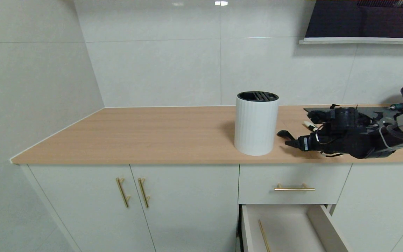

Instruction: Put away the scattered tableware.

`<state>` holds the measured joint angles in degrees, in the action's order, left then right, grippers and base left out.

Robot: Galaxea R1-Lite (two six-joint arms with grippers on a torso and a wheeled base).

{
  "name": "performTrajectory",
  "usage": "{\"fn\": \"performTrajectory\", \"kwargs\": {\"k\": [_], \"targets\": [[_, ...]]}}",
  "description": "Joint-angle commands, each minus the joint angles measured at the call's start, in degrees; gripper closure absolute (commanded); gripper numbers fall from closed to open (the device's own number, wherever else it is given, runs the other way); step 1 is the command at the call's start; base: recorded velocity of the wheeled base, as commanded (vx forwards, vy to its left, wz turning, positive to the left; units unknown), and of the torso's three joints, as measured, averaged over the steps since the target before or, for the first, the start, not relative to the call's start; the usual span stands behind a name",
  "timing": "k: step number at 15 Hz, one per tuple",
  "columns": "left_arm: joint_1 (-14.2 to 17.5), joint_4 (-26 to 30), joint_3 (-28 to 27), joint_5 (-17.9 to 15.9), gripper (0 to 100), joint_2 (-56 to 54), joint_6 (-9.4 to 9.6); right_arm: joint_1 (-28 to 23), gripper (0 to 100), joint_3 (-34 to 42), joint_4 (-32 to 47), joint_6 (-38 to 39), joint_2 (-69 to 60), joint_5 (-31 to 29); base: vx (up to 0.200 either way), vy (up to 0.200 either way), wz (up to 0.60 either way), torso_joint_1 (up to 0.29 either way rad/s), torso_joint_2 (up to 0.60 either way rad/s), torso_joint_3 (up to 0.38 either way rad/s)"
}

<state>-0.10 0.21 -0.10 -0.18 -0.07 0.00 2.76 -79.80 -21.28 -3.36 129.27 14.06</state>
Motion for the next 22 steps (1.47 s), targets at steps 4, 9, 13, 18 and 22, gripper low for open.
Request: {"fn": "performTrajectory", "kwargs": {"k": [4,9,13,18,22], "targets": [[0.01,-0.03,0.01,0.01,0,0.07,0.0,1.2,0,-2.99,0.19,-0.06,3.01,-3.51,0.0,0.0,0.0,0.0,0.0,0.0],[0.01,-0.03,0.01,0.01,0,0.07,0.0,1.2,0,-4.84,0.28,-1.21,5.12,-5.88,0.0,0.0,0.0,0.0,0.0,0.0],[0.01,-0.03,0.01,0.01,0,0.07,0.0,1.2,100,-5.01,0.28,-1.12,5.38,-5.88,0.0,0.0,0.0,0.0,0.0,0.0],[0.01,-0.03,0.01,0.01,0,0.07,0.0,1.46,100,-4.93,0.28,-1.03,5.2,-5.97,0.0,0.0,0.0,0.0,0.0,0.0],[0.01,0.06,0.01,0.01,0,0.07,0.0,1.73,100,-0.97,0.37,3.8,-0.42,-9.75,0.0,0.0,0.0,0.0,0.0,0.0]]}}
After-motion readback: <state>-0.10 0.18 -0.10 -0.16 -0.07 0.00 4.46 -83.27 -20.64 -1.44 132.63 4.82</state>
